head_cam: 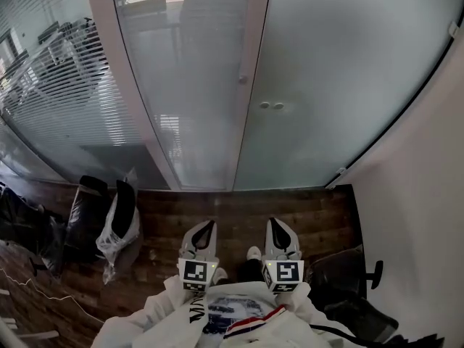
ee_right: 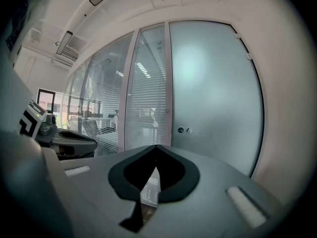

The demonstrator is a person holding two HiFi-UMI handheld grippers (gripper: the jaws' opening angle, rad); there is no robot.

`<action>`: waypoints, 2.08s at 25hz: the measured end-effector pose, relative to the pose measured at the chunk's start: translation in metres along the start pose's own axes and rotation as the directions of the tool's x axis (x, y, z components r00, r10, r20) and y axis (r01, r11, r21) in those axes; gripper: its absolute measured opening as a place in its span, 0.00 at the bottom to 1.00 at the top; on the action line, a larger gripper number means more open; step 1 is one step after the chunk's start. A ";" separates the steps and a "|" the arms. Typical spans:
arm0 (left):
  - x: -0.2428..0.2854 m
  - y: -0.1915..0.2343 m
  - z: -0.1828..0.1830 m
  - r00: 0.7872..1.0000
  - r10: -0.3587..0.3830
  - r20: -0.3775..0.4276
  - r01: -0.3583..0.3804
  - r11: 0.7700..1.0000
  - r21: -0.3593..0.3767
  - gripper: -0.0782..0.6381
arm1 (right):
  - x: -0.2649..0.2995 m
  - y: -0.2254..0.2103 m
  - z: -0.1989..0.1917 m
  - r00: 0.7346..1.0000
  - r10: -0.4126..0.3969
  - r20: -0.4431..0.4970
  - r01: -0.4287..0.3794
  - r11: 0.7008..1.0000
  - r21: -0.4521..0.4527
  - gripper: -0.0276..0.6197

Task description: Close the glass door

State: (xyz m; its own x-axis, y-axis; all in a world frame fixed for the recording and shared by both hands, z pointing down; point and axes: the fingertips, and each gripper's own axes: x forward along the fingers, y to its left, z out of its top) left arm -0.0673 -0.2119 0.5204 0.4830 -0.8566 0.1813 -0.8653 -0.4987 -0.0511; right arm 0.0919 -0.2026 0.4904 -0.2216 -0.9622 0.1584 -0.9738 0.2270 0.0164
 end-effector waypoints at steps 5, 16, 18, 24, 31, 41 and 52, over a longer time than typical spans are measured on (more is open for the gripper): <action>-0.007 -0.010 0.003 1.000 0.014 0.006 -0.014 1.000 -0.014 0.11 | -0.020 -0.009 0.000 1.000 0.003 0.008 -0.003 1.000 0.004 0.05; -0.042 -0.070 0.008 0.995 0.097 -0.015 -0.096 0.995 0.022 0.11 | -0.081 -0.042 -0.022 0.998 0.067 -0.015 -0.067 0.997 0.036 0.05; -0.052 -0.090 0.007 0.994 0.113 -0.013 -0.113 0.994 0.015 0.11 | -0.104 -0.050 -0.025 0.996 0.086 -0.014 -0.086 0.996 0.029 0.05; -0.076 -0.151 -0.001 0.993 0.111 -0.024 -0.111 0.994 0.009 0.11 | -0.161 -0.074 -0.043 0.994 0.107 -0.025 -0.106 0.993 0.048 0.05; -0.110 -0.193 -0.001 0.991 0.132 -0.024 -0.131 0.991 0.021 0.11 | -0.212 -0.081 -0.049 0.991 0.132 -0.008 -0.132 0.990 0.054 0.05; -0.136 -0.216 -0.004 0.993 0.104 -0.051 -0.102 0.994 0.043 0.11 | -0.237 -0.070 -0.044 0.990 0.137 0.022 -0.138 0.989 0.048 0.05; -0.143 -0.215 -0.001 0.995 0.081 -0.062 -0.079 0.997 0.023 0.11 | -0.250 -0.062 -0.053 0.992 0.124 -0.005 -0.123 0.988 0.090 0.05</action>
State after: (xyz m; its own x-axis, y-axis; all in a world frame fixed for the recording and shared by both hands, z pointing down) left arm 0.0498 0.0182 0.5064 0.4023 -0.8843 0.2369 -0.8975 -0.4320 -0.0883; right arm 0.2104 0.0321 0.5018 -0.3408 -0.9258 0.1638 -0.9396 0.3296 -0.0919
